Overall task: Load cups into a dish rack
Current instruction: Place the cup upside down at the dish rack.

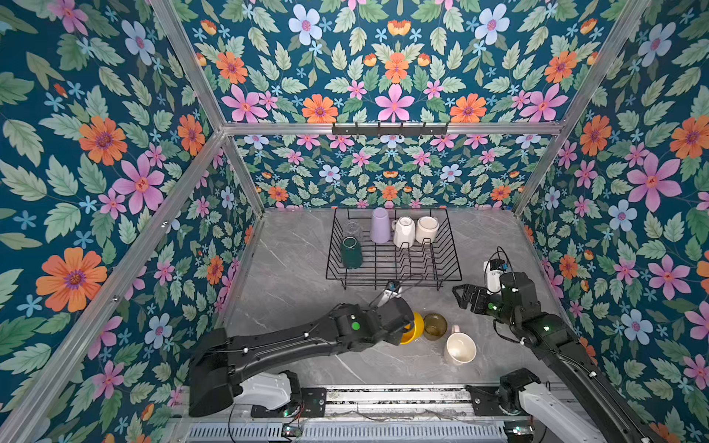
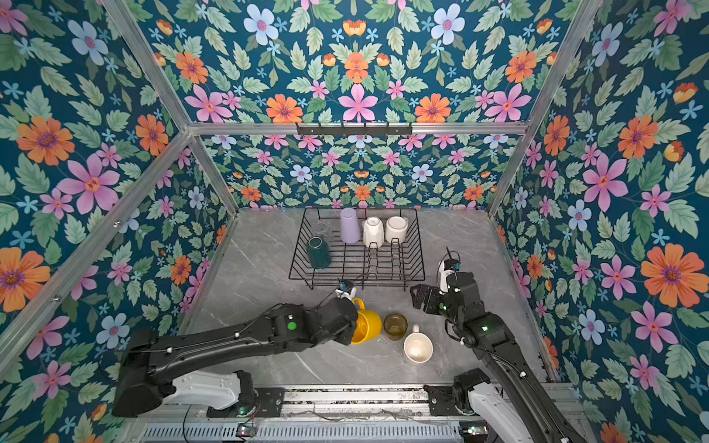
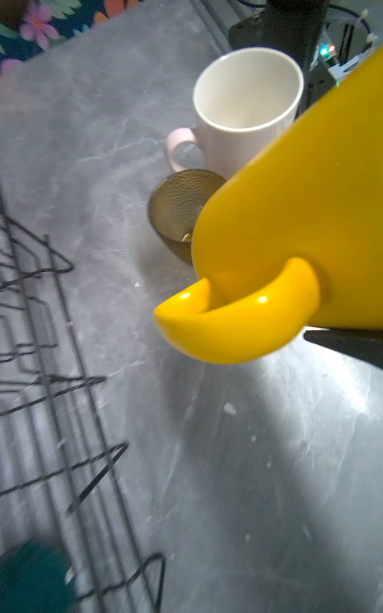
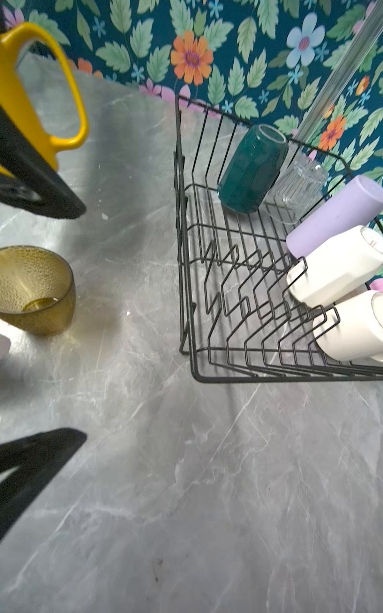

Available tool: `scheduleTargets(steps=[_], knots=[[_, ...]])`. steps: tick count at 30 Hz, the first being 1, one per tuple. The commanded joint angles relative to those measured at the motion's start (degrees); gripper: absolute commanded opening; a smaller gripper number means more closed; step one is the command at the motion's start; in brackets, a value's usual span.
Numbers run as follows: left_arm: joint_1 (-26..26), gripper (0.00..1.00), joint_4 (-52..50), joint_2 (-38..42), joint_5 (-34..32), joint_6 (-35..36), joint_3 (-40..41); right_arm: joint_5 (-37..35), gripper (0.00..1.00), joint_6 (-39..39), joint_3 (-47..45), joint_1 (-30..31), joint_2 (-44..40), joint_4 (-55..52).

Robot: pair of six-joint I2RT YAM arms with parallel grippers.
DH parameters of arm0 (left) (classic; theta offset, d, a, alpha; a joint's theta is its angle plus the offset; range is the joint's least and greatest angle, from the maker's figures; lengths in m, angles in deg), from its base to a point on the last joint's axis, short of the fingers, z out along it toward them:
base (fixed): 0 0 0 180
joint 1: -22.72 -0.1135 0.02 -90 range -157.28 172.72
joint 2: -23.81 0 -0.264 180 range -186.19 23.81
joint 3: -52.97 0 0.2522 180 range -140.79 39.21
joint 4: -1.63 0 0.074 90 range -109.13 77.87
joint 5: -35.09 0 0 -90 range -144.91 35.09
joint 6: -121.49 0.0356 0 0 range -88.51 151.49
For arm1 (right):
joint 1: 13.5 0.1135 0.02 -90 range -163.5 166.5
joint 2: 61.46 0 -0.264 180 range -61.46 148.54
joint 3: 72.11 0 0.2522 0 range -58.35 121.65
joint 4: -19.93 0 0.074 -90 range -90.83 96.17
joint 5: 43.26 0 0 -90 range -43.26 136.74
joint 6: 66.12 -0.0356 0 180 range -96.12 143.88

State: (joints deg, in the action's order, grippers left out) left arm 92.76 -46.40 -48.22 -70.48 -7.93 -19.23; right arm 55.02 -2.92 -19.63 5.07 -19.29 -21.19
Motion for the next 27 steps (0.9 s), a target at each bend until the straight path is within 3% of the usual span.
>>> scheduleTargets(steps=[1,5,13,21,27], knots=[[-3.4,0.00,8.9,5.7,-4.5,14.8,1.3,7.0,0.97,-0.7,0.0,0.0,-0.6,5.4],[-8.2,0.00,18.3,12.5,-3.2,28.2,4.9,15.1,0.97,-1.2,1.4,0.1,-1.1,8.4],[-22.2,0.00,38.6,18.4,21.8,40.4,13.3,29.6,0.97,-3.9,4.0,0.1,-1.3,16.5],[-35.2,0.00,48.4,13.3,50.5,35.0,12.4,35.7,0.97,-5.6,4.3,0.1,2.8,24.9],[-41.0,0.00,55.4,8.9,68.7,28.7,11.3,38.6,0.97,-5.6,6.3,0.1,6.9,29.1]])
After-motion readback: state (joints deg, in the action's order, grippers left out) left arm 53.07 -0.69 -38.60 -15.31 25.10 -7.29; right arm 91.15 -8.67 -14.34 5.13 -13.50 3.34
